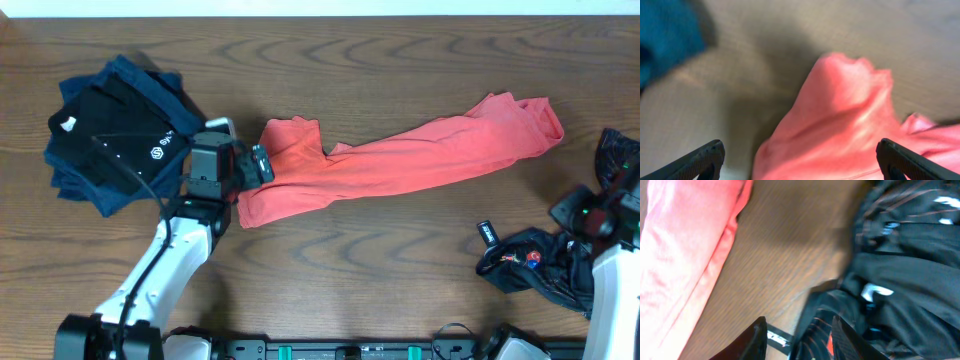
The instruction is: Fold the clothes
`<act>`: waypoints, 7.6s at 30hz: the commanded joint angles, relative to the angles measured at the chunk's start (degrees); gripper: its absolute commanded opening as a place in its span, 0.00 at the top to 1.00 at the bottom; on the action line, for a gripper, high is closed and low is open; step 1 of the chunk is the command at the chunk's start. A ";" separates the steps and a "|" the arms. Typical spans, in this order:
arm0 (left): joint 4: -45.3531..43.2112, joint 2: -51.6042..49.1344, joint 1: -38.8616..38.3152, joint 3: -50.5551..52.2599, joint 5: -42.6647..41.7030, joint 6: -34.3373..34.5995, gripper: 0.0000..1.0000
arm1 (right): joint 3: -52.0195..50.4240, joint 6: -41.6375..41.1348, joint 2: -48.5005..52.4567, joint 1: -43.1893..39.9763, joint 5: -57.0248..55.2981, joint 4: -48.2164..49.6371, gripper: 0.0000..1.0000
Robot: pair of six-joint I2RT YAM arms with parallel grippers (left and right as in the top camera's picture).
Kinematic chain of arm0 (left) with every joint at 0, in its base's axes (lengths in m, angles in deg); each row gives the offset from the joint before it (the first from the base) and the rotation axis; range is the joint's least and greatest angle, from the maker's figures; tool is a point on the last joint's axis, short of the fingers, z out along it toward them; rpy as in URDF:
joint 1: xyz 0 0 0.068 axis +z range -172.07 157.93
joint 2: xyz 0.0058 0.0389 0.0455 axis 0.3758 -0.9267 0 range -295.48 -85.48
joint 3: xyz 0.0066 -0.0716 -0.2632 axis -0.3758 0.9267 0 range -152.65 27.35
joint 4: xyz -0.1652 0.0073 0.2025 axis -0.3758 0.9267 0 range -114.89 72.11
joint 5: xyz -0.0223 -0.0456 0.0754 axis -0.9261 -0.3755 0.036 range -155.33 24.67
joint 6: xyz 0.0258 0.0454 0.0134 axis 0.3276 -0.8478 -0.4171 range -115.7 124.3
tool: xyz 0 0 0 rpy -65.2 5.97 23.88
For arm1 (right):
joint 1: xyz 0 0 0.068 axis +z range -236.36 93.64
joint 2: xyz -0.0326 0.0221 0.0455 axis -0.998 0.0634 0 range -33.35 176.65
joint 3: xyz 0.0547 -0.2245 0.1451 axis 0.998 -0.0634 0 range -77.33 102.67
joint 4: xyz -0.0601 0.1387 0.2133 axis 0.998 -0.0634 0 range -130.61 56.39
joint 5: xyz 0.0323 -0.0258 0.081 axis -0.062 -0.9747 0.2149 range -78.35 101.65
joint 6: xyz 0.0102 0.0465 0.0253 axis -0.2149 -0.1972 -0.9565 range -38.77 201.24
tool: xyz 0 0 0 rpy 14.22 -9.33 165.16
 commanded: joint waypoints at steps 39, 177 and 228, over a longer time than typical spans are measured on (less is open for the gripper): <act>5.44 -24.30 1.88 -20.98 -14.34 -3.98 0.94 | 0.26 5.05 4.96 6.78 1.38 0.33 0.46; 56.19 15.61 11.72 -38.66 -24.79 -11.43 0.94 | 26.58 12.94 16.31 14.80 -4.02 -8.55 0.98; 61.96 3.26 11.72 -38.51 -24.76 -13.60 0.94 | 26.58 12.76 37.38 14.84 3.76 -9.20 0.82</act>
